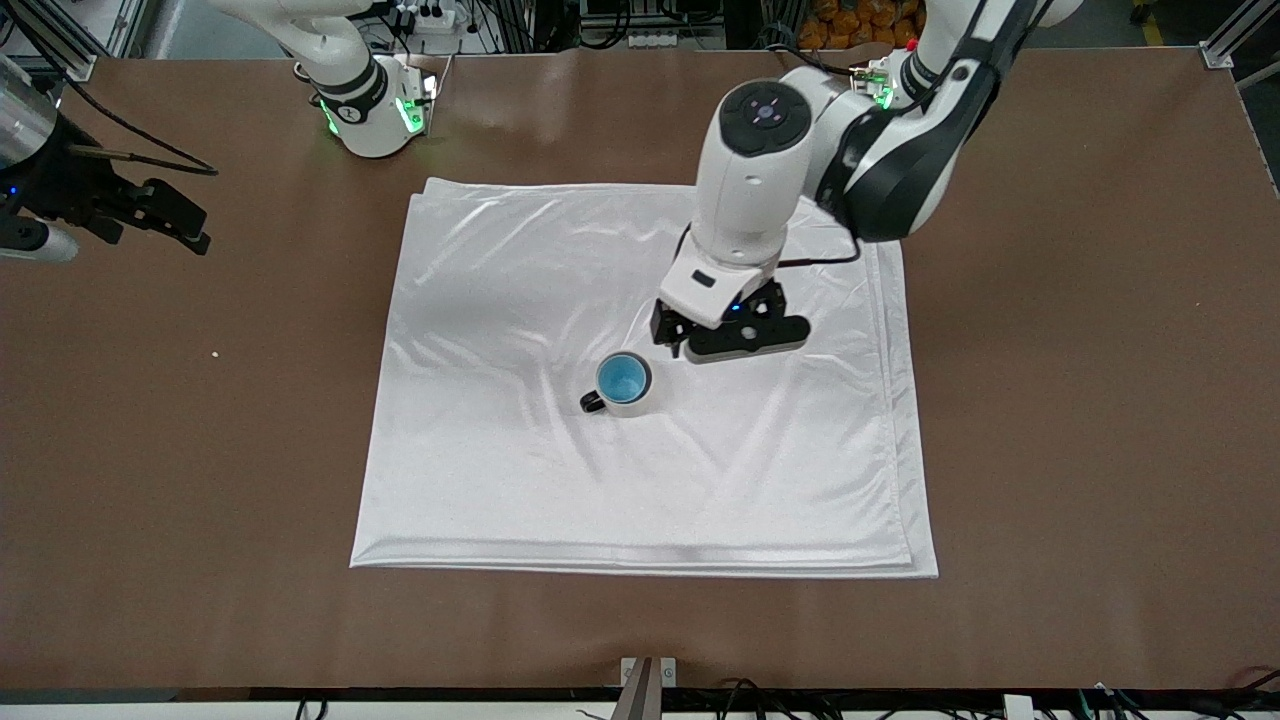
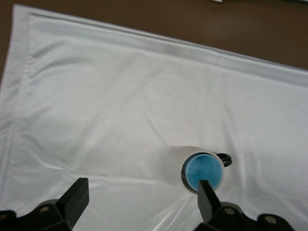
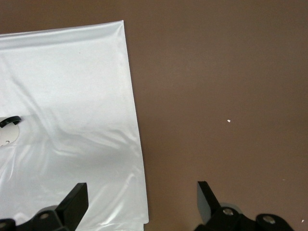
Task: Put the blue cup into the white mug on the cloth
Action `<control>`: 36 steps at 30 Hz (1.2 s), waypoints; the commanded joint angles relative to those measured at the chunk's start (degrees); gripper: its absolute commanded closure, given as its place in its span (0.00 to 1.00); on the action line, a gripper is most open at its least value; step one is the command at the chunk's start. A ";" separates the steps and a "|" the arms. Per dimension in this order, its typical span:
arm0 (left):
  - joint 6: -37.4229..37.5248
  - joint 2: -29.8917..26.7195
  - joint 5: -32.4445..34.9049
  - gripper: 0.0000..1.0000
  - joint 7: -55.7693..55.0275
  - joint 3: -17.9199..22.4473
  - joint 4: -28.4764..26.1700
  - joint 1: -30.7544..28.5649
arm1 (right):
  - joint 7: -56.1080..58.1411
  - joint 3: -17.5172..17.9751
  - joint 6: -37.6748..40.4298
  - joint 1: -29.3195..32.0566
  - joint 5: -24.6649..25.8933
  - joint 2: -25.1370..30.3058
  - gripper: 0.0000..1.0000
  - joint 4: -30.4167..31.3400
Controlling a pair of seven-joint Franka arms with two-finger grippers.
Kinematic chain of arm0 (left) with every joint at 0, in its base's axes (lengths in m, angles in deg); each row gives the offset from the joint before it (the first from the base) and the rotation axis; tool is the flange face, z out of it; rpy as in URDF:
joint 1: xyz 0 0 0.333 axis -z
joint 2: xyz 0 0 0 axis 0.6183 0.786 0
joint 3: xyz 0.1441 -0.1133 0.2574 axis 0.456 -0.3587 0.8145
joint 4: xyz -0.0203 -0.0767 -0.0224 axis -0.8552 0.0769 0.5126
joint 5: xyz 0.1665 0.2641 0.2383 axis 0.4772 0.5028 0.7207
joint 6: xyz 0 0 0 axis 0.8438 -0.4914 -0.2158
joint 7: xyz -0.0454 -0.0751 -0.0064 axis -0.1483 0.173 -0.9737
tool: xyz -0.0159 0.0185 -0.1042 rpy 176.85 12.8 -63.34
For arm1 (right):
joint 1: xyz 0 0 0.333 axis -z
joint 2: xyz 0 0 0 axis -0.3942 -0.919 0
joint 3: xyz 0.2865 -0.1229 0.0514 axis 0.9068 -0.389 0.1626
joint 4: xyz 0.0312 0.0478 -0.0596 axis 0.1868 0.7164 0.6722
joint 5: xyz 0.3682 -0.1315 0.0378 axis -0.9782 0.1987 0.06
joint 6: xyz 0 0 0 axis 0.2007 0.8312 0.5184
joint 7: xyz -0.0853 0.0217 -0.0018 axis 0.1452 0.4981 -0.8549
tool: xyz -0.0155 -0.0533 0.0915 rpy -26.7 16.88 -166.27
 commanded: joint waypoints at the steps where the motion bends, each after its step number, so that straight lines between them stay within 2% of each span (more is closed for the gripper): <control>1: 6.75 -6.59 1.21 0.00 6.75 -0.43 -2.21 -4.68 | 4.36 -0.82 1.06 0.25 0.43 -0.69 0.00 -2.67; 10: 16.96 -13.00 0.33 0.00 14.94 -0.61 -2.56 -10.48 | 6.20 -0.65 0.01 2.71 -0.01 -1.48 0.00 -5.13; 21: 16.26 -19.60 -6.43 0.00 28.38 -0.61 -7.30 -21.12 | 7.70 -0.38 -0.52 2.54 -0.01 -3.50 0.00 -6.90; 26: 13.02 -22.85 -9.77 0.00 37.61 -0.70 -12.74 -27.36 | 7.70 -0.38 -1.84 2.01 -0.09 -3.41 0.00 -6.72; 32: 7.30 -27.77 -10.04 0.00 38.50 -0.43 -21.19 -29.56 | 7.70 -0.29 -1.75 1.84 -0.09 -3.32 0.00 -6.63; 36: 7.12 -28.22 -9.34 0.00 38.94 -0.52 -21.99 -30.62 | 7.70 -0.12 -1.84 1.75 -0.09 -3.32 0.00 -6.63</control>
